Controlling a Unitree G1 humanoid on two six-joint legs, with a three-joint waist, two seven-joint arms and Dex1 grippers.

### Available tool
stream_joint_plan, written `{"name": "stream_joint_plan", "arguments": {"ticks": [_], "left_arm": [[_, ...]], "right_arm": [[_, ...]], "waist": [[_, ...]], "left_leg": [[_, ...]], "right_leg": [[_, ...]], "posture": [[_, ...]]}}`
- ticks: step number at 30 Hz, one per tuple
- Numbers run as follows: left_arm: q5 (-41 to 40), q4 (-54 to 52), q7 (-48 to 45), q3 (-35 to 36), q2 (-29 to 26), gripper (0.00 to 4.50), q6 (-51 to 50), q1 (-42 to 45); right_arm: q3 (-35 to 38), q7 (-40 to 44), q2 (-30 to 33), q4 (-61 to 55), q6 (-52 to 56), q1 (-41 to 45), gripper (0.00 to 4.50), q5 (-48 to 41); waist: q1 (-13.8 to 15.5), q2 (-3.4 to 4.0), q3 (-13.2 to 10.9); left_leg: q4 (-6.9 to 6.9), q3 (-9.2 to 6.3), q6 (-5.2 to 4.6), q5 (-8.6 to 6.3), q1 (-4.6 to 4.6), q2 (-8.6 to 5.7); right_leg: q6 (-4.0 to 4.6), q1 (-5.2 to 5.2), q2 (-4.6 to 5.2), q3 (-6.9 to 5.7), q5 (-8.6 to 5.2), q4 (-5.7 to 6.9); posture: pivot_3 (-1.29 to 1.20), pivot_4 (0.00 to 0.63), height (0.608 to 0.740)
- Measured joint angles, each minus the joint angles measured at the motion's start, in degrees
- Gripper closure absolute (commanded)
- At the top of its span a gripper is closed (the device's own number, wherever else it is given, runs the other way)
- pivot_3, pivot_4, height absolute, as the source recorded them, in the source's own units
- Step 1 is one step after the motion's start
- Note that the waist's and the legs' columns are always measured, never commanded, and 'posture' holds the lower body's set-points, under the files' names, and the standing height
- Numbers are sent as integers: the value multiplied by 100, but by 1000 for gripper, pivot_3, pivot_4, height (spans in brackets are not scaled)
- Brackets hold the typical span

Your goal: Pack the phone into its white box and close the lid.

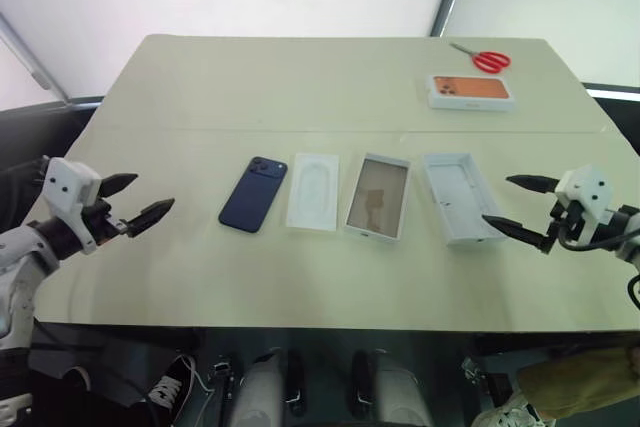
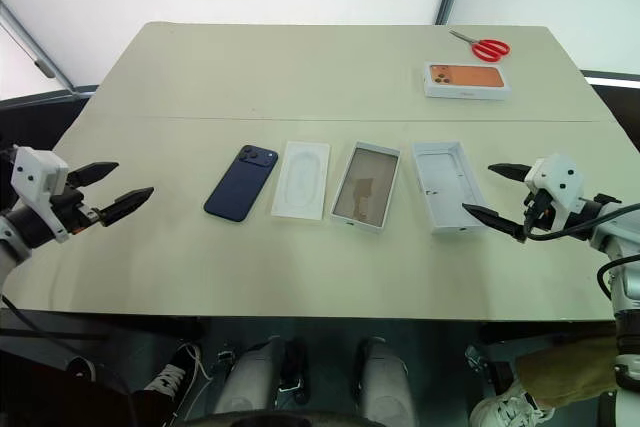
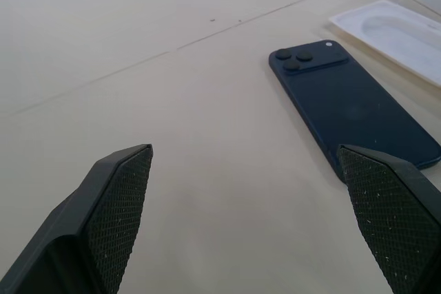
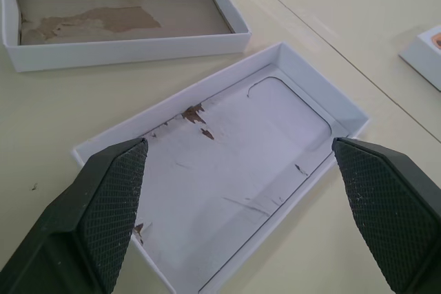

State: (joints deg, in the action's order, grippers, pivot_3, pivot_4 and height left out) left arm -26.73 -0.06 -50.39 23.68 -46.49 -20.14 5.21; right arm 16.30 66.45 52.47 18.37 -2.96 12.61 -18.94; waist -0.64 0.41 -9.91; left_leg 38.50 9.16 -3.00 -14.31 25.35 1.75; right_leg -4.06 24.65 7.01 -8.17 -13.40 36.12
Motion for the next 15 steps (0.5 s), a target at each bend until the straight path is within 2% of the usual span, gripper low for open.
{"name": "stream_joint_plan", "arguments": {"ticks": [4,8,12,15], "left_arm": [[-42,-120,236,-236,118,0,-473,344],[-362,-396,670,-387,498,0,-1211,841],[-767,-795,1174,-934,1114,0,-2243,1409],[-776,-908,1411,-1357,1382,0,-2637,1624]], "right_arm": [[-15,-73,-13,-75,-8,3,23,16],[-106,-138,-53,-356,66,52,23,13],[-525,-209,-261,-1004,482,396,23,-13],[-899,-279,-378,-1295,785,718,23,47]], "waist": [[17,0,0],[3,-1,0],[3,-2,0],[3,-5,1]], "left_leg": [[2,0,0,1,0,0],[5,0,-14,10,-2,2],[18,-1,-16,13,-4,6],[27,-2,-17,13,-3,8]], "right_leg": [[-12,-4,-2,0,7,0],[-16,-9,-9,0,9,4],[-18,-15,-20,1,9,12],[-18,-17,-24,0,9,15]], "posture": [[0,150,738],[0,150,738],[0,150,738],[0,150,738]]}}
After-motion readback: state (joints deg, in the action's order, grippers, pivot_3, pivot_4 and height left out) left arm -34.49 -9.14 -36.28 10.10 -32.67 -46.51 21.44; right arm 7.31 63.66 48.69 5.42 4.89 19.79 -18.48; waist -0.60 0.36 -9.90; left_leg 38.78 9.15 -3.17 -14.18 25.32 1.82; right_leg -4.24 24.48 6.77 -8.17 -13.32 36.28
